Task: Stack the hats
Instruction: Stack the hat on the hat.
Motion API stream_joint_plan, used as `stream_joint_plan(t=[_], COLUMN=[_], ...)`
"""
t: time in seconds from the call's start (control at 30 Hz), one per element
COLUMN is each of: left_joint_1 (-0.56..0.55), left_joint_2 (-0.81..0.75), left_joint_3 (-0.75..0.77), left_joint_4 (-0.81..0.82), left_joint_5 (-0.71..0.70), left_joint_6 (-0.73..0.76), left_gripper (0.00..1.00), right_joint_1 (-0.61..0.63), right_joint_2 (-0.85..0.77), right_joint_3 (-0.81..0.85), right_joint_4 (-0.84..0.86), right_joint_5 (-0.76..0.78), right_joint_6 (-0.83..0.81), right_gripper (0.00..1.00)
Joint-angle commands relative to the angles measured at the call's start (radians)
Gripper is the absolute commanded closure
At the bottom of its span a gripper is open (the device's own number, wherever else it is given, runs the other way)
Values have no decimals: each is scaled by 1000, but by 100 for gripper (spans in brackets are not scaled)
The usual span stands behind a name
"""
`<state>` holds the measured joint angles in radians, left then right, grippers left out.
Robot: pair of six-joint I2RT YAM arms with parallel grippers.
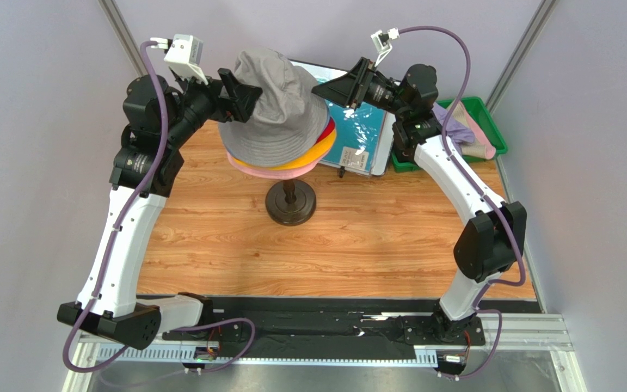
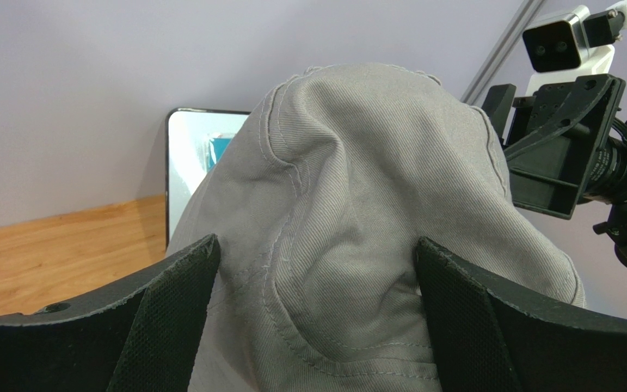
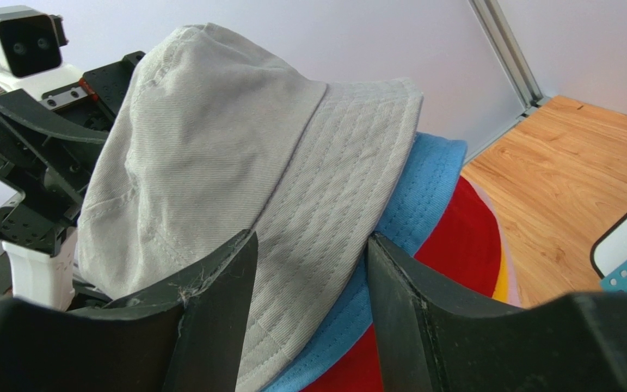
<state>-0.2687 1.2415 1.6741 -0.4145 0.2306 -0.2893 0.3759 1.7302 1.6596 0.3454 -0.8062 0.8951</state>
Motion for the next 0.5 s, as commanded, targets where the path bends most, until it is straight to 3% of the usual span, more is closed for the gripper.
stream_joint_plan(t=[0.0,0.2,0.47], left_joint_1=[-6,-6,-6], left_joint_2=[-13,-11,-4], left_joint_3=[-13,-13,-13], left_joint_4=[23,22,22], left_joint_5=[12,12,23], left_joint_6=[13,15,13], left_gripper=[6,7,7], right_joint_1=[15,37,64], right_joint_2=[-57,-51,-6], right_joint_3=[-18,-24,65], right_joint_4=[156,195,-54], right_joint_5=[-59,-73,-62], right_joint_6=[94,130,25], right_gripper=[44,44,48])
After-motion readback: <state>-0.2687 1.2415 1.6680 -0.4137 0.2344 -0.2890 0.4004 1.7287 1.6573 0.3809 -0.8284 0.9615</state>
